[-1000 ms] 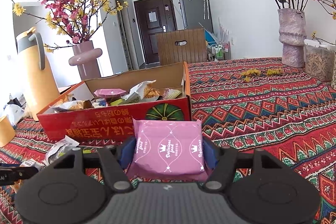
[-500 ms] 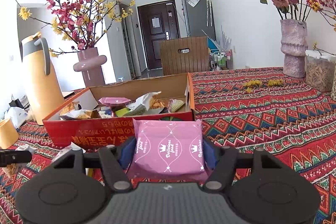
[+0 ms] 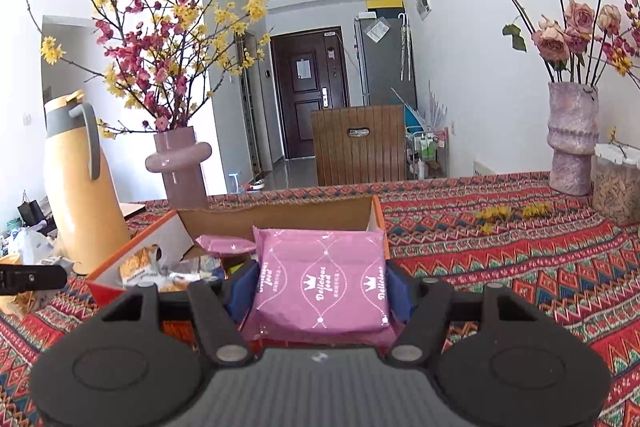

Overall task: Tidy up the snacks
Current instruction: 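Lift both held packets and carry them over the box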

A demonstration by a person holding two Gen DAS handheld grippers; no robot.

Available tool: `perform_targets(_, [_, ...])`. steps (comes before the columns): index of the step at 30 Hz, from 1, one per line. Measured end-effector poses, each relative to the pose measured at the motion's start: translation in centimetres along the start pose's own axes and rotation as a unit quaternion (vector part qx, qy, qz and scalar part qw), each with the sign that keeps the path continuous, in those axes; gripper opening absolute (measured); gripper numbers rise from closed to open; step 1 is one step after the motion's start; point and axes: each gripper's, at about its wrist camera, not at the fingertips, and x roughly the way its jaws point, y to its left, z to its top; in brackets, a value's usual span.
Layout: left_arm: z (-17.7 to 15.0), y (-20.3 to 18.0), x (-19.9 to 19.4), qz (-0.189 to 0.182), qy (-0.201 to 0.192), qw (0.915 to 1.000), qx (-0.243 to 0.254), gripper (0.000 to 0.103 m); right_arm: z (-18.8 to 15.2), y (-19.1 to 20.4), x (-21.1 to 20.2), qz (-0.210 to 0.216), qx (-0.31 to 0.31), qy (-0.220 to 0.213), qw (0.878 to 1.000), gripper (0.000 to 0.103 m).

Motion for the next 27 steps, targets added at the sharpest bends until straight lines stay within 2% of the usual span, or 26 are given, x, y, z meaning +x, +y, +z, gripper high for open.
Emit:
perform_targets(8, [3.1, -0.3, 2.5, 0.011, -0.008, 0.9999, -0.006, 0.044, 2.8, 0.8, 2.3, -0.006, -0.001, -0.019, 1.000, 0.066])
perform_targets(16, [5.8, -0.3, 5.9, 0.028, -0.015, 0.9994, -0.013, 0.044, 4.8, 1.8, 5.9, -0.015, -0.006, -0.019, 1.000, 0.066])
perform_targets(21, [6.5, -0.6, 8.4, 0.040, -0.024, 0.9987, -0.022, 0.044, 4.8, 2.5, 8.7, -0.021, -0.004, -0.006, 1.000, 0.066])
perform_targets(27, [5.5, 0.3, 10.6, 0.056, -0.042, 0.9968, -0.038, 0.044, 3.1, 2.6, 10.5, -0.018, 0.000, -0.005, 1.000, 0.066])
